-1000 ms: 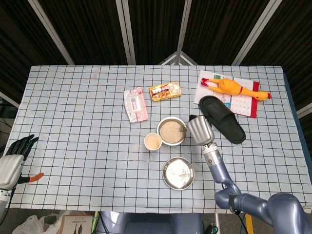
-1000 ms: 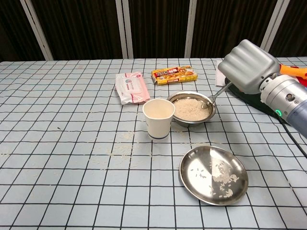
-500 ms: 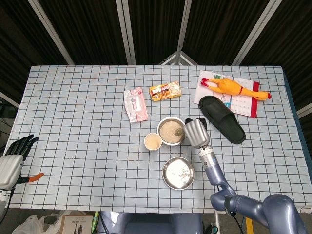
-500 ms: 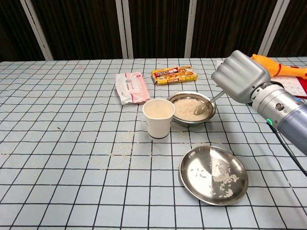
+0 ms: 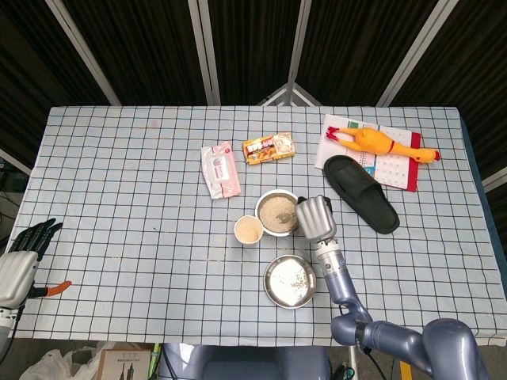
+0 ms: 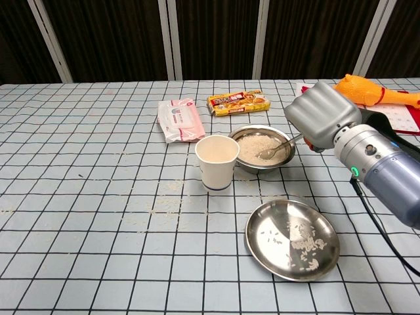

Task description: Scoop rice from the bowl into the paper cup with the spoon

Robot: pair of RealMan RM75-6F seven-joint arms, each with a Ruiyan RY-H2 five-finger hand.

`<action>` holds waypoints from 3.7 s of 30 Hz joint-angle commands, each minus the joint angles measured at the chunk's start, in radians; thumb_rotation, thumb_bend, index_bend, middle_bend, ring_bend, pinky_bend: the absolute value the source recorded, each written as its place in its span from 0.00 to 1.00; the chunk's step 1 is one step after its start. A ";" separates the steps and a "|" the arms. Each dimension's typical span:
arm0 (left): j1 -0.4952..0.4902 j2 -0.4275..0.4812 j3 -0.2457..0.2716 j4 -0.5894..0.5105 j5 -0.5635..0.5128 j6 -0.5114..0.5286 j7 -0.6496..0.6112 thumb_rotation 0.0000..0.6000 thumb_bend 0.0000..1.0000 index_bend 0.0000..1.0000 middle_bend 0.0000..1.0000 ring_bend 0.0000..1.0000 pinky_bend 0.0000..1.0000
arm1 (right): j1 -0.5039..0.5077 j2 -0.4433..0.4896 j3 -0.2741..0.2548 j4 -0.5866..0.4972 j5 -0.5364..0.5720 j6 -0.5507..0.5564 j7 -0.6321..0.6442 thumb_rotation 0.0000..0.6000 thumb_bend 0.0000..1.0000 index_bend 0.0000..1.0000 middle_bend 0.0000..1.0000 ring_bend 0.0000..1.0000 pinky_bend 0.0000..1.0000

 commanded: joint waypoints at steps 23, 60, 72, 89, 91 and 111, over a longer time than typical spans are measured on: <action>-0.003 0.004 -0.001 -0.005 -0.009 -0.008 -0.003 1.00 0.00 0.00 0.00 0.00 0.00 | -0.023 -0.040 0.119 -0.067 0.176 0.027 0.082 1.00 0.56 0.64 0.89 1.00 1.00; -0.003 0.003 -0.001 -0.008 -0.016 -0.011 0.005 1.00 0.00 0.00 0.00 0.00 0.00 | -0.046 0.008 0.171 -0.203 0.220 0.097 0.269 1.00 0.56 0.64 0.89 1.00 1.00; -0.003 0.002 -0.002 -0.013 -0.026 -0.014 0.013 1.00 0.00 0.00 0.00 0.00 0.00 | -0.037 0.042 0.185 -0.340 0.225 0.146 0.243 1.00 0.56 0.64 0.89 1.00 1.00; -0.005 0.011 -0.002 -0.015 -0.022 -0.018 -0.014 1.00 0.00 0.00 0.00 0.00 0.00 | -0.011 0.035 0.110 -0.408 0.164 0.217 0.125 1.00 0.56 0.65 0.89 1.00 1.00; -0.005 0.012 -0.003 -0.015 -0.022 -0.018 -0.019 1.00 0.00 0.00 0.00 0.00 0.00 | -0.014 0.030 0.090 -0.403 0.149 0.223 0.120 1.00 0.57 0.65 0.89 1.00 1.00; -0.008 0.024 -0.009 -0.032 -0.089 -0.047 0.032 1.00 0.00 0.00 0.00 0.00 0.00 | -0.022 0.015 -0.076 -0.235 -0.082 0.260 0.095 1.00 0.57 0.65 0.89 1.00 1.00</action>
